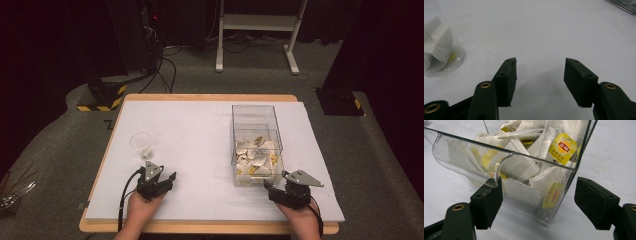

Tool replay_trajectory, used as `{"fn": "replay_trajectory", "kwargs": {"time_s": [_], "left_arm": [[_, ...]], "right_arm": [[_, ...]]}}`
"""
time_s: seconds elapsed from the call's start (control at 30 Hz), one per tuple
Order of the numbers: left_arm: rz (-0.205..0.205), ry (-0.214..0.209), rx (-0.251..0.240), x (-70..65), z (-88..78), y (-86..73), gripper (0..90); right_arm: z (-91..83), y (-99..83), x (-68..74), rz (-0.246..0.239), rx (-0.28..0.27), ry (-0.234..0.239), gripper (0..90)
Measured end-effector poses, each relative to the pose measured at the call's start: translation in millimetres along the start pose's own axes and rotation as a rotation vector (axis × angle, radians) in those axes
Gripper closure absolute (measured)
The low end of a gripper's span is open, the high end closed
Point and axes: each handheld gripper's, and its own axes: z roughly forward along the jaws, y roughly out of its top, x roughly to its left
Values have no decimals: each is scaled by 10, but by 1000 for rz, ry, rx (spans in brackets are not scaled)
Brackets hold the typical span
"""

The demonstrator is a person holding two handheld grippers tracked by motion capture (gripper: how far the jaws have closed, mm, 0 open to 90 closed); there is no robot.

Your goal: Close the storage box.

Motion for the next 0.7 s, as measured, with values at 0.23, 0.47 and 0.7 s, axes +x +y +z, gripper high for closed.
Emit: {"fn": "replay_trajectory", "kwargs": {"time_s": [0.23, 0.47, 0.7], "left_arm": [[5, 5, 2, -1, 8, 3, 440], [6, -5, 0, 0, 4, 1, 439], [7, -9, 3, -4, 3, 0, 437]], "right_arm": [[56, 26, -20, 12, -10, -15, 220], [140, 74, -25, 27, -21, -45, 205], [223, 134, -51, 29, -20, -61, 186]]}}
